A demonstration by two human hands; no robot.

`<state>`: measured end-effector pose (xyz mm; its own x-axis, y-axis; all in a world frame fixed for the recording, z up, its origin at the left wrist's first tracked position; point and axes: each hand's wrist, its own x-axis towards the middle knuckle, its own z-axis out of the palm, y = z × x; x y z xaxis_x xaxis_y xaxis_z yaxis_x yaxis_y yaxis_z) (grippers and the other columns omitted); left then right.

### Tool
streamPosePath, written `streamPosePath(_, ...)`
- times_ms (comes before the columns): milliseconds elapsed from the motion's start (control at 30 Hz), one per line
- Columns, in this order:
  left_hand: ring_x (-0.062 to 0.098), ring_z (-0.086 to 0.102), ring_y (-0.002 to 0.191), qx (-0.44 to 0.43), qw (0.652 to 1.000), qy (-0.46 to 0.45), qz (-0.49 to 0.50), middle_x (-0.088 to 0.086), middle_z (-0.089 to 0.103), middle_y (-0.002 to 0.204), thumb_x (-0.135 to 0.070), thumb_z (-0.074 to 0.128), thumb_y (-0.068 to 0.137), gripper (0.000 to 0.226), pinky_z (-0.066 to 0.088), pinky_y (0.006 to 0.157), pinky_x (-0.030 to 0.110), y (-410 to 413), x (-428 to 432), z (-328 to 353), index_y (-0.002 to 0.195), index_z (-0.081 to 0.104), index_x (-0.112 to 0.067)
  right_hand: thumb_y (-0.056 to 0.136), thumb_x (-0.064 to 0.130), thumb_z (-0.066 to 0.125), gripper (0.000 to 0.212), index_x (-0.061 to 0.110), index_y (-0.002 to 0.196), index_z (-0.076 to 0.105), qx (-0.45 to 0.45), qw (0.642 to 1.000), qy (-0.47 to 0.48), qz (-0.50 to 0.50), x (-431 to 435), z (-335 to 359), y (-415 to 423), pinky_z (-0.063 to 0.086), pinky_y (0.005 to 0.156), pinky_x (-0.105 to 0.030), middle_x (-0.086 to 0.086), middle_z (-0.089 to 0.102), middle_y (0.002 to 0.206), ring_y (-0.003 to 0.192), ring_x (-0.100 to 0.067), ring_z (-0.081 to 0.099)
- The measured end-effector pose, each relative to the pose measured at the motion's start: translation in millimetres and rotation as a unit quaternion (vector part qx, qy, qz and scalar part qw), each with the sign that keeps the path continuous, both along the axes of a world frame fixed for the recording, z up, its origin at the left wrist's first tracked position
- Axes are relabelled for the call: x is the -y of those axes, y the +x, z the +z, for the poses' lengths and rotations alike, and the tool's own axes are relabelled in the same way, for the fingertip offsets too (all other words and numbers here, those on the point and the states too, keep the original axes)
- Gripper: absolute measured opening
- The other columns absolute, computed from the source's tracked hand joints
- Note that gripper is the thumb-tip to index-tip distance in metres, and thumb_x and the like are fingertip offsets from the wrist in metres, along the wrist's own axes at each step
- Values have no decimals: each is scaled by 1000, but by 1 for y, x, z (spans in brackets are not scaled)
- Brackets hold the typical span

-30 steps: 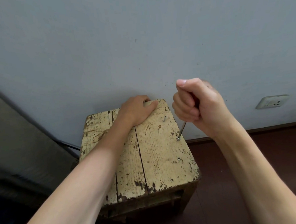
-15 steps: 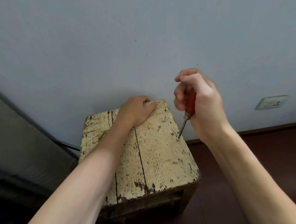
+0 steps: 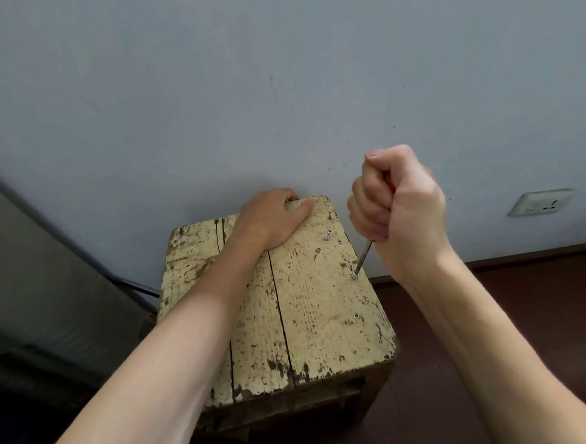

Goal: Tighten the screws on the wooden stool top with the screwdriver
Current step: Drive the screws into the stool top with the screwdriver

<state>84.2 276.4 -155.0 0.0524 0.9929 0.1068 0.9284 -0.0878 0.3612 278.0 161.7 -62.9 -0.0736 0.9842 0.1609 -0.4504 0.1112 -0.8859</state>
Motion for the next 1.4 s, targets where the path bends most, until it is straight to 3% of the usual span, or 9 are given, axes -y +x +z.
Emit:
streamPosePath(167, 20, 63, 109, 10, 1000, -4, 1, -9, 71, 119, -77, 42, 89, 61, 50, 93, 41, 0, 1, 1, 120, 69, -32, 88, 28, 46, 38, 23, 59, 22, -32, 986, -15, -163, 7, -3, -12, 13, 45, -22, 4, 20, 50, 45, -14, 14)
streamPosePath(333, 20, 64, 104, 8, 1000, 0, 0, -9, 70, 114, -77, 42, 88, 58, 49, 85, 37, 1, 3, 2, 117, 69, -34, 89, 21, 54, 13, 19, 92, 66, 77, 994, 76, 11, -6, -2, 6, 37, 63, -43, -4, 63, 77, 68, -22, 54)
streamPosePath(433, 21, 62, 100, 4, 1000, -19, -6, -11, 68, 113, -79, 35, 82, 66, 52, 88, 39, 1, 5, 5, 117, 67, -33, 96, 18, 48, 25, 18, 98, 73, 72, 978, 105, 163, -9, 0, 19, 54, 75, -31, -9, 74, 85, 73, -22, 66)
streamPosePath(567, 22, 63, 106, 1, 1000, -11, 0, -7, 70, 118, -77, 39, 88, 61, 46, 82, 35, 1, 2, 3, 117, 68, -33, 94, 21, 45, 46, 20, 48, 40, 81, 981, 76, 162, -5, 0, 15, 29, 44, -22, 0, 40, 41, 37, -16, 29)
streamPosePath(667, 20, 63, 105, 3, 1000, -7, 1, -10, 70, 115, -78, 41, 89, 58, 45, 81, 35, 0, 0, 0, 117, 69, -34, 89, 20, 44, 46, 22, 48, 25, 45, 990, 55, 124, -6, -3, 9, 14, 45, -19, 5, 24, 40, 39, -11, 15)
streamPosePath(1000, 17, 64, 104, 13, 1000, -4, 0, -12, 71, 114, -80, 40, 85, 62, 41, 80, 33, -1, -1, -2, 117, 69, -35, 88, 23, 49, 41, 16, 66, 16, -22, 984, 10, -179, 8, -6, -14, 14, 46, -21, -4, 14, 59, 48, -14, 15)
streamPosePath(1200, 20, 64, 107, 4, 1000, -8, 2, -9, 70, 118, -78, 41, 88, 60, 45, 83, 35, 0, 0, 1, 119, 68, -35, 92, 28, 48, 23, 15, 79, 62, 83, 994, 62, 29, -3, -3, 3, 24, 49, -32, 1, 44, 51, 47, -18, 33)
streamPosePath(1333, 22, 63, 113, 5, 1000, -22, -12, -8, 68, 126, -83, 37, 88, 66, 52, 95, 43, 1, 2, 3, 128, 63, -37, 98, 19, 46, 37, 25, 89, 82, 143, 972, 139, 127, -8, -1, 14, 44, 81, -45, -3, 79, 104, 95, -20, 70)
streamPosePath(1400, 21, 65, 108, 14, 999, -43, -31, -6, 69, 119, -83, 33, 85, 68, 54, 92, 44, 1, 2, 5, 120, 65, -33, 103, 22, 43, 43, 20, 84, 81, 129, 968, 137, 168, -8, 0, 16, 53, 78, -37, -13, 81, 104, 89, -25, 74)
